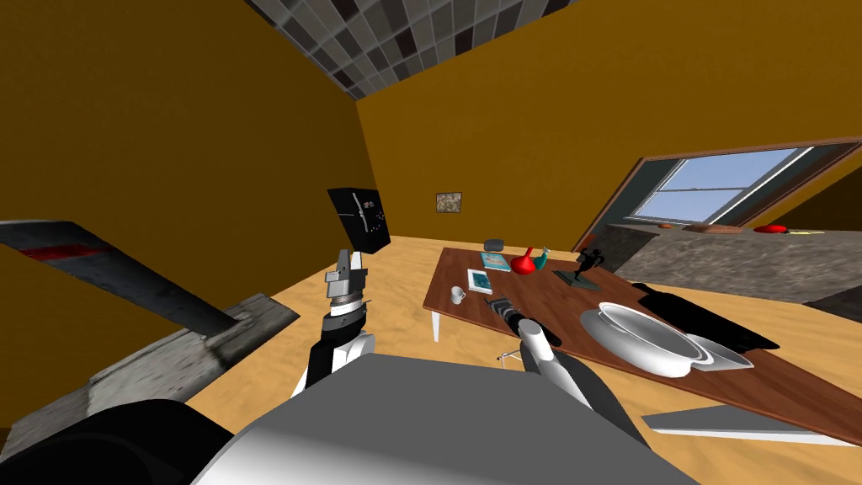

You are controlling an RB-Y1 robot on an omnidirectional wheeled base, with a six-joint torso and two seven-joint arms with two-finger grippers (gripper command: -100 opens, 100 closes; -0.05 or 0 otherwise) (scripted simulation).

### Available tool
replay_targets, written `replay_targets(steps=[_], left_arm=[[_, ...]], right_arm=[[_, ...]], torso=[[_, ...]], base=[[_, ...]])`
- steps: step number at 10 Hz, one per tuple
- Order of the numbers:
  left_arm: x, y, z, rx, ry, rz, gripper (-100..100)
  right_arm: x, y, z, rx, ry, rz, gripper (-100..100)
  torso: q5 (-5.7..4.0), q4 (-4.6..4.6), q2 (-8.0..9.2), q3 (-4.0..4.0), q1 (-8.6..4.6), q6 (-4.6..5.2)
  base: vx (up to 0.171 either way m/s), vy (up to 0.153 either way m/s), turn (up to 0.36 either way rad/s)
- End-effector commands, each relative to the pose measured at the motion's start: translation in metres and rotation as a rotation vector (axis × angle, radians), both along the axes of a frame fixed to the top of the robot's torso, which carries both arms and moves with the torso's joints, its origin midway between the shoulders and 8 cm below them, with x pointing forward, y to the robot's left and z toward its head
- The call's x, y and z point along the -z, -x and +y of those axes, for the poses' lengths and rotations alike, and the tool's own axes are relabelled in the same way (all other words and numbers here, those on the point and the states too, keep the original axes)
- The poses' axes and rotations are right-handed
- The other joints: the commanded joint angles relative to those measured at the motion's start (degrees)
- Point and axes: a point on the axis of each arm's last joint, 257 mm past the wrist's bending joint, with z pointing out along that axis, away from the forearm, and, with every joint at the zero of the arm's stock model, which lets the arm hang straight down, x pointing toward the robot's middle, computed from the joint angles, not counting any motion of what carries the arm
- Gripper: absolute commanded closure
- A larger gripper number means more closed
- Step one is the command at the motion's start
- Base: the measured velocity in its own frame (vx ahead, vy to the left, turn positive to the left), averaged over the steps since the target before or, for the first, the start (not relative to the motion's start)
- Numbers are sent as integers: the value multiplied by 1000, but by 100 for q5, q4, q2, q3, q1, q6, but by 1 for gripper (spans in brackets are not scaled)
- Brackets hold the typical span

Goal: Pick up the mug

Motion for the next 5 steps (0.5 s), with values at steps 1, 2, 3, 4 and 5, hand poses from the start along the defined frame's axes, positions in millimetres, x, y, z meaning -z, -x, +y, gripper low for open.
replay_targets(steps=[1,2,3,4,5], left_arm=[[0,0,0,0,0,0,0],[0,0,0,0,0,0,0],[0,0,0,0,0,0,0],[0,0,0,0,0,0,0],[0,0,0,0,0,0,0]], right_arm=[[7,-3,8,0,-73,14,-100],[11,-1,8,7,-92,20,-100],[16,-4,17,3,-156,32,-100],[18,-8,27,6,-233,36,-100],[25,-4,28,15,-262,49,-100]], torso=[[0,0,0,0,0,0],[0,0,-1,-1,-1,-2],[0,0,-1,-1,-1,-1],[-1,-1,-3,-2,-8,-2],[-3,0,-2,-1,-19,-2]], base=[[-9,-39,61],[-7,-43,56],[-1,-61,70],[-10,-94,116],[-6,-81,42]])
